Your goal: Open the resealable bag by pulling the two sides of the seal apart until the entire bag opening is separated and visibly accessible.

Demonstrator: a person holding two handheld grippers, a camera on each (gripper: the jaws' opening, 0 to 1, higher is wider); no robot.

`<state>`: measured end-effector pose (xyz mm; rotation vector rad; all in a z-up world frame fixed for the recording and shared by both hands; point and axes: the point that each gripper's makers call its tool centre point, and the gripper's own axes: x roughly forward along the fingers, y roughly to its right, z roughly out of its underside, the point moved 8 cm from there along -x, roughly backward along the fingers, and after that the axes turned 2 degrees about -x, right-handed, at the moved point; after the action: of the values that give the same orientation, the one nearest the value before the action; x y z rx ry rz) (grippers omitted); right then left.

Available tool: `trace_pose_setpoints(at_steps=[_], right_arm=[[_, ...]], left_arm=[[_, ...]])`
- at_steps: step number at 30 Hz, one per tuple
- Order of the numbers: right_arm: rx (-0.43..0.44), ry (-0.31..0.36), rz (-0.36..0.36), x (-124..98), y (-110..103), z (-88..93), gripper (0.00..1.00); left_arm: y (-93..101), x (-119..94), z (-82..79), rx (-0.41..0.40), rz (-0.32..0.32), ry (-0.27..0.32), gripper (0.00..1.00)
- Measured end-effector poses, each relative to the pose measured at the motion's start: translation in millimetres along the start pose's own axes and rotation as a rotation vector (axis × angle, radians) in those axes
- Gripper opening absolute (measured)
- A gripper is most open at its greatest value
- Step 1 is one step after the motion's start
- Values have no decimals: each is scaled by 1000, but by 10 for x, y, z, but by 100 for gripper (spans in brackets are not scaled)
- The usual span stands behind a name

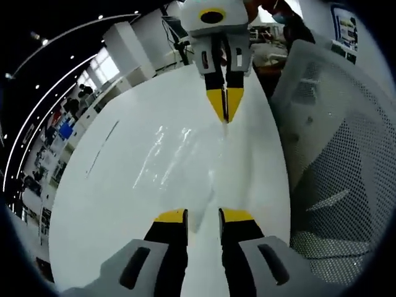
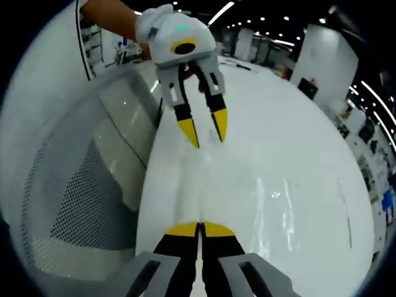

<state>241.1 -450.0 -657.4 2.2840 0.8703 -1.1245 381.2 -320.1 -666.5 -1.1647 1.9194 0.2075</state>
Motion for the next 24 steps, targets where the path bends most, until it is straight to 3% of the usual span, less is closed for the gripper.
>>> trace_pose_setpoints(at_steps=[24], right_arm=[[-10, 63, -22, -8, -32, -73, 0]], left_arm=[[-8, 33, 73, 28, 12, -9, 3]])
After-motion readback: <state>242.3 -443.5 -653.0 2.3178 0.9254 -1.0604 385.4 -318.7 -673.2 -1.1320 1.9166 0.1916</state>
